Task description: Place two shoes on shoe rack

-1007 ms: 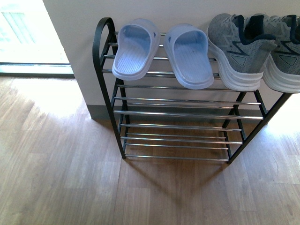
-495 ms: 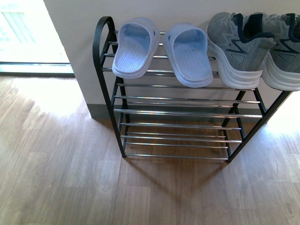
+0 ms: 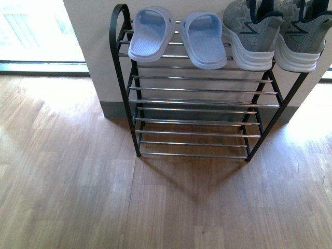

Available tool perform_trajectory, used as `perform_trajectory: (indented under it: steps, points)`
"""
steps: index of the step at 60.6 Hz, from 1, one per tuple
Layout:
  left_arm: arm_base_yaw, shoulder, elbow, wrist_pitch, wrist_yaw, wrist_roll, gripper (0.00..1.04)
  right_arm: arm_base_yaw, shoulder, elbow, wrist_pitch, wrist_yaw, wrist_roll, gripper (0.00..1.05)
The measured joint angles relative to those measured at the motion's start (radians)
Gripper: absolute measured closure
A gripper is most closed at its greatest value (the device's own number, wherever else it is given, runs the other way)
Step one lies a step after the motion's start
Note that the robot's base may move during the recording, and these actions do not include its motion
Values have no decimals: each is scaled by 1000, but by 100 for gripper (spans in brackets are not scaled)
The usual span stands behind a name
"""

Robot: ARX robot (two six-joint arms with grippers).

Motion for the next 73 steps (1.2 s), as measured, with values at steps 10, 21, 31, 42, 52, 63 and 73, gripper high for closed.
perform_trajectory:
  steps: [10, 21, 31, 42, 52, 63, 73]
  points:
    - [0, 0, 0, 0, 0, 0, 9, 0, 0, 0, 0, 0, 0, 9]
    - [0, 0, 0, 0, 0, 0, 9, 0, 0, 0, 0, 0, 0, 9]
    - [0, 0, 0, 0, 0, 0, 9, 0, 0, 0, 0, 0, 0, 9]
    - [0, 0, 0, 0, 0, 0, 9, 0, 0, 0, 0, 0, 0, 9]
    - [0, 0, 0, 0, 0, 0, 9, 0, 0, 0, 0, -1, 0, 9]
    - [0, 0, 0, 0, 0, 0, 9, 0, -1, 0, 0, -2, 0, 9]
    - [0, 0, 0, 0, 0, 0, 9, 0, 0, 0, 0, -3, 0, 9]
